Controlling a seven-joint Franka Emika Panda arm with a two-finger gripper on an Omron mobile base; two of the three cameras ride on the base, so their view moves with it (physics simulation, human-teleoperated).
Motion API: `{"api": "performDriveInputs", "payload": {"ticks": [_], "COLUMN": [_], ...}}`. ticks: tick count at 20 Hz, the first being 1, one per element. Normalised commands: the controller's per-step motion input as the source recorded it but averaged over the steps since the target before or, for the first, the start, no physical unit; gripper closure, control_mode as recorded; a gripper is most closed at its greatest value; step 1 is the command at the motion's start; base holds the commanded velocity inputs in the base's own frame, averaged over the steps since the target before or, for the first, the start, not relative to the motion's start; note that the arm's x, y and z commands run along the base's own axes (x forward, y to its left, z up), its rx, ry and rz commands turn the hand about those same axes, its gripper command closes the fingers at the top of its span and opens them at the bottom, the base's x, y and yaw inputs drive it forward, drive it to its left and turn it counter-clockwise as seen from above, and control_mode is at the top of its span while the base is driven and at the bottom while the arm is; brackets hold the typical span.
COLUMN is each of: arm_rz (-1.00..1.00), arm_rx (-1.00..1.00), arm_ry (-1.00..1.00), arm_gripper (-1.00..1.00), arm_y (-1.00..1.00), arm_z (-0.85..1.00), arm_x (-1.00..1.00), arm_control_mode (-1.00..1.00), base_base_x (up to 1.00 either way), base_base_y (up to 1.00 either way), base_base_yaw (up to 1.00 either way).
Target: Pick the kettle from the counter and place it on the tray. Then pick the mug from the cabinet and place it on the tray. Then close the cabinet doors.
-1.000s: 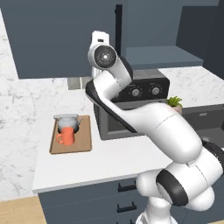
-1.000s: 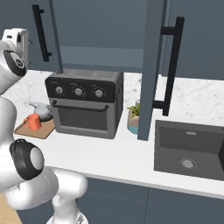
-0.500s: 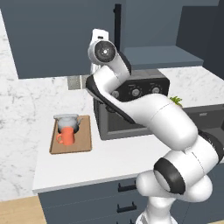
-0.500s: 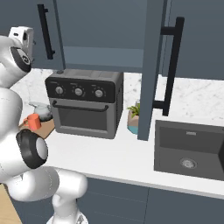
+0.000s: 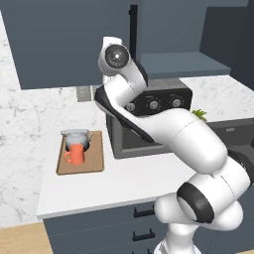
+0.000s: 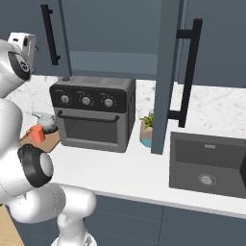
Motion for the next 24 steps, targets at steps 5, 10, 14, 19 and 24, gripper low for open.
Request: {"api": "performDriveInputs", "payload": {"ticks": [5, 10, 14, 19, 24], "arm_rz": [-0.01, -0.01, -0.06, -0.16, -0.26], "arm_rx": [-0.08, 0.01, 0.19, 0.23, 0.26], "arm_ry": [0.09, 0.01, -0.20, -0.03, -0.15], "arm_gripper": [-1.00, -1.00, -1.00, -1.00, -1.00], "arm_y": [0.10, -0.03, -0.23, -0.48, -0.87], "arm_z": [-0.93, -0.41, 0.18, -0.09, -0.42], "arm_x": [-0.02, -0.64, -1.00, -0.83, -0.70], "arm_control_mode": [-1.00, -1.00, -1.00, -1.00, -1.00], "base_base_x": [0.00, 0.00, 0.00, 0.00, 0.00], "base_base_y": [0.00, 0.00, 0.00, 0.00, 0.00], "base_base_yaw": [0.00, 0.00, 0.00, 0.00, 0.00]}}
